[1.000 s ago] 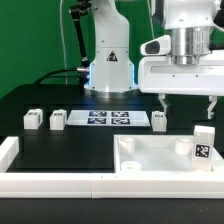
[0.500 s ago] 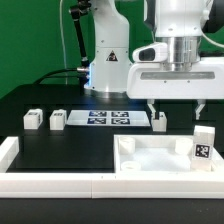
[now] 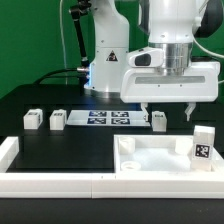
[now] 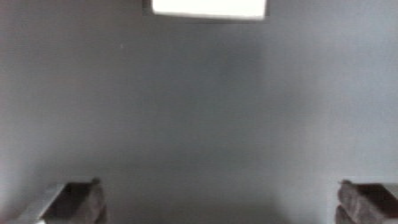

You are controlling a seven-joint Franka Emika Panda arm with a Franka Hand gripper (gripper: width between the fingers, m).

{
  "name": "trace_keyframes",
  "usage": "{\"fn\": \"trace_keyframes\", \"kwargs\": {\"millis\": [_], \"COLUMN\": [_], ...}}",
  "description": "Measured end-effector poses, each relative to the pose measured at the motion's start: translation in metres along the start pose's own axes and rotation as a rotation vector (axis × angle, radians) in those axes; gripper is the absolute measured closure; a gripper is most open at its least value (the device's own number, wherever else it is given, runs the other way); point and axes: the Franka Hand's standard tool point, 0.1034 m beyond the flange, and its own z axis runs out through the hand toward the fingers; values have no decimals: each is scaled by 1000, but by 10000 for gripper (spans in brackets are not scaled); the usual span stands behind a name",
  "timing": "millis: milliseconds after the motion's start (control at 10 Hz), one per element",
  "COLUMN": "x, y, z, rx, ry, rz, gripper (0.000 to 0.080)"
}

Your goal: Assemble square table

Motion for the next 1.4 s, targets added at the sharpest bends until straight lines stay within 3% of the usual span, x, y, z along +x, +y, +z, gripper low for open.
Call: {"fn": "trace_keyframes", "kwargs": {"millis": [100,400,700,900,1100,1400], "x": [-13,-28,-30,-48,-53,-52], "y": [2,7,9,3,5,5], "z": [1,1,4,17,20,24], "rx": [14,51,58,70,72,64], "ry": [-155,-504,-719,-929,-1049,-1042], "rz": [23,60,77,117,116,130], "gripper": [150,150,150,150,150,150]}}
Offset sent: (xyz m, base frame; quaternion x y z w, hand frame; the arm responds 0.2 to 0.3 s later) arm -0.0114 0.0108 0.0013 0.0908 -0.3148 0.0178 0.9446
